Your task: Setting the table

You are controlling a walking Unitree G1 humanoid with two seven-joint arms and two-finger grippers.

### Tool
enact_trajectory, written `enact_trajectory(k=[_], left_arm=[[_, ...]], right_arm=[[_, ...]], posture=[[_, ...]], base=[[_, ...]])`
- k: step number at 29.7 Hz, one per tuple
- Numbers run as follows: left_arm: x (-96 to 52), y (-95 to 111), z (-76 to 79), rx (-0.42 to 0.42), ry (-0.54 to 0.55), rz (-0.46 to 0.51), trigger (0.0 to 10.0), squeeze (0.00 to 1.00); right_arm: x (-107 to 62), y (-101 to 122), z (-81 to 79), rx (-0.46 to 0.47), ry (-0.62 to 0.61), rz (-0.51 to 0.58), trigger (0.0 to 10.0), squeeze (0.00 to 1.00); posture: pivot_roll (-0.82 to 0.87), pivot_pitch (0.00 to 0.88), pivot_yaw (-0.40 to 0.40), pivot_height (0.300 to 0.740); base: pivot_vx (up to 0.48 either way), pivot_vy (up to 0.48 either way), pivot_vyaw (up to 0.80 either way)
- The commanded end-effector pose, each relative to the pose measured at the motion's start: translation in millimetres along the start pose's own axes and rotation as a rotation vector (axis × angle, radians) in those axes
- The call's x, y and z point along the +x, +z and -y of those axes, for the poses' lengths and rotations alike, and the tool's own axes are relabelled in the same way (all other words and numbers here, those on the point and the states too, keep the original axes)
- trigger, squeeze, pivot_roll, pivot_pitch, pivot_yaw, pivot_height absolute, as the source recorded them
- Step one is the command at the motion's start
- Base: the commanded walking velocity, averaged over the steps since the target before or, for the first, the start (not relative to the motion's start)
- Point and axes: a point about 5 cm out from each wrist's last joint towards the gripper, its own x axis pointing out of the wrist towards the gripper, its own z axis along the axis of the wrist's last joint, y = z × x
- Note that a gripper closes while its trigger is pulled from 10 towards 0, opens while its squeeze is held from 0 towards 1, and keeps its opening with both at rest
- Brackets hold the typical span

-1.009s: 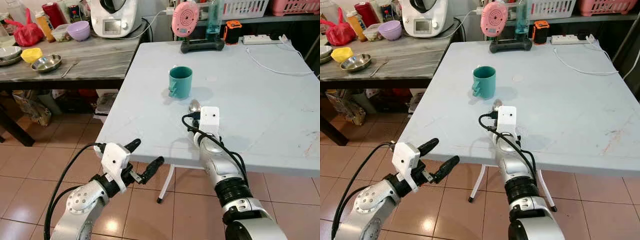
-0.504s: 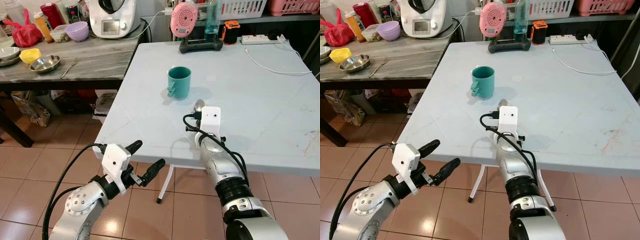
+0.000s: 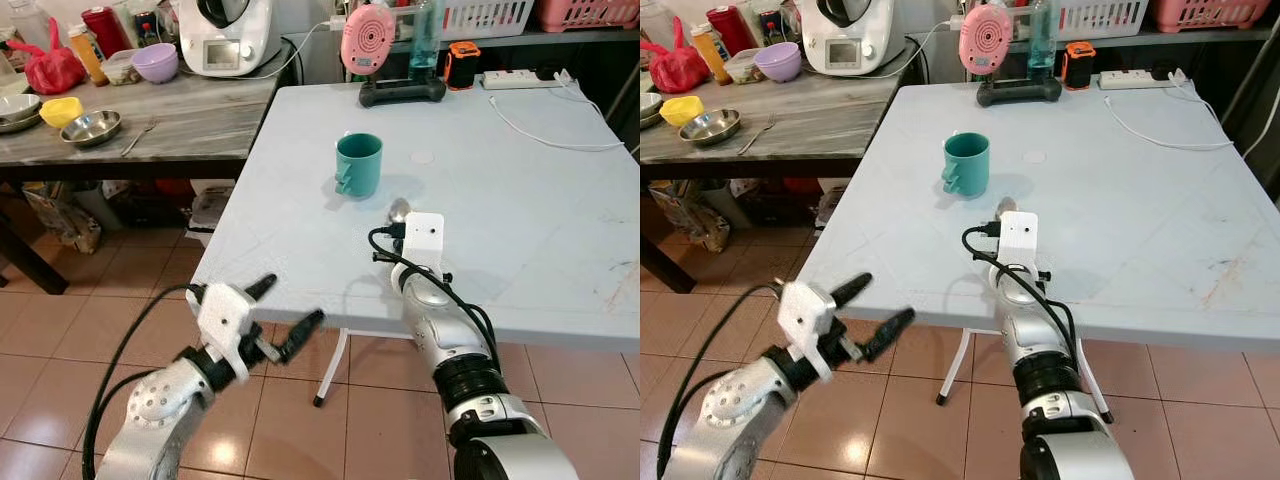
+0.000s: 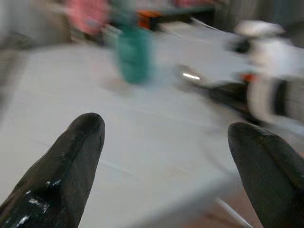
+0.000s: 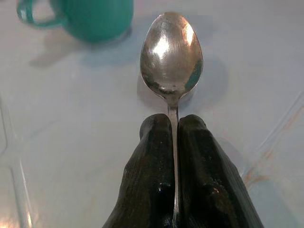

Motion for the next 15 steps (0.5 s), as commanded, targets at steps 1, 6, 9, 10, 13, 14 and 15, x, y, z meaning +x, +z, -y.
enact_trajectory(k=[1, 6, 9, 10, 13, 14, 15], left_arm=[[-3.2, -0.6, -17.6, 0.039, 0.143, -0.001, 10.0, 0.00], [-3.9, 0.9, -34.4, 0.033, 0.304, 0.020, 10.0, 0.00], [-4.7, -0.9, -39.8, 0.012, 0.356, 0.019, 10.0, 0.00], [-4.7, -1.3, -40.2, 0.009, 0.363, 0.020, 10.0, 0.00], [-4.2, -2.5, -40.8, 0.005, 0.375, 0.020, 10.0, 0.00], [-3.7, -2.9, -40.9, 0.007, 0.377, 0.020, 10.0, 0.00], [-3.3, -3.2, -41.0, 0.009, 0.379, 0.020, 10.0, 0.00]], right_arm=[[-2.9, 16.8, -2.4, -0.009, 0.016, 0.092, 0.0, 0.00], [-11.6, 36.9, 10.4, -0.052, -0.010, 0.217, 0.0, 0.00], [-18.6, 44.6, 18.1, -0.072, 0.001, 0.278, 10.0, 0.00], [-20.1, 45.1, 20.9, -0.075, -0.001, 0.280, 10.0, 0.00], [-25.4, 46.4, 28.1, -0.103, 0.008, 0.302, 10.0, 0.00], [-27.4, 46.2, 29.9, -0.109, 0.010, 0.310, 10.0, 0.00], [-28.9, 45.8, 31.3, -0.116, 0.010, 0.317, 10.0, 0.00]], posture=[[-0.07, 0.062, 0.102, 0.740], [-0.08, 0.058, 0.099, 0.740], [-0.08, 0.057, 0.097, 0.740], [-0.08, 0.056, 0.097, 0.740], [-0.09, 0.054, 0.092, 0.740], [-0.09, 0.054, 0.091, 0.740], [-0.10, 0.053, 0.089, 0.740]], base=[[0.000, 0.000, 0.00], [0.000, 0.000, 0.00], [0.000, 0.000, 0.00], [0.000, 0.000, 0.00], [0.000, 0.000, 0.00], [0.000, 0.000, 0.00], [0.000, 0.000, 0.00]])
